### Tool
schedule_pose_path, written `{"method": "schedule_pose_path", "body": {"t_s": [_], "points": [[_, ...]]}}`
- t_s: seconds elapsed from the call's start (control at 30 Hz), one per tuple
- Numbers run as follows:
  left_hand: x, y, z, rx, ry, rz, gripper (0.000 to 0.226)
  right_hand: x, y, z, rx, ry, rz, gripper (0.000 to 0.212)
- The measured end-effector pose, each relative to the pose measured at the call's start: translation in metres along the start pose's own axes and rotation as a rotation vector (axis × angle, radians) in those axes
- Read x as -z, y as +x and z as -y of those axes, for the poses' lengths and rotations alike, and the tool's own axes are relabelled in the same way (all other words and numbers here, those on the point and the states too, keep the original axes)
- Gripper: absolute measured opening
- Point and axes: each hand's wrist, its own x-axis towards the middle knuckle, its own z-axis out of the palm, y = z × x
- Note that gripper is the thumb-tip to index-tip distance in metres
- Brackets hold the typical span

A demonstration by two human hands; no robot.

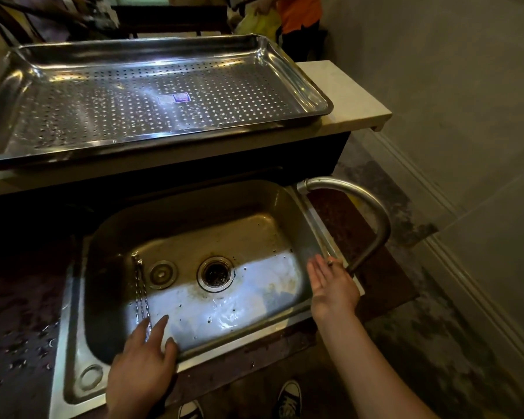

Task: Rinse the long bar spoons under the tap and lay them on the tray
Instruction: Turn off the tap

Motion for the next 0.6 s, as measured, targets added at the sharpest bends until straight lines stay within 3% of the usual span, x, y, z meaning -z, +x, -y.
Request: {"method": "schedule_pose_path", "body": {"t_s": [0.1,0.2,0.33,0.5,0.6], "points": [[-0.003,0.0,0.003,-0.002,0.007,-0.015,0.053,0.009,0.0,-0.001,0.023,-0.051,0.042,0.034],[-0.004,0.0,0.006,-0.011,0.017,-0.032,0.054,0.017,-0.005,-0.01,0.164,-0.224,0.093,0.018],[-0.007,-0.002,0.005,-0.016,0.034,-0.028,0.056,0.02,-0.013,-0.026,0.373,-0.494,0.172,0.024],[-0.005,-0.004,0.004,0.002,0.038,-0.059,0.055,0.013,-0.02,-0.059,0.391,-0.835,0.408,0.015],[-0.003,-0.005,0.003,0.0,0.031,-0.071,0.055,0.014,-0.018,-0.08,0.445,-1.208,0.577,0.012]]}}
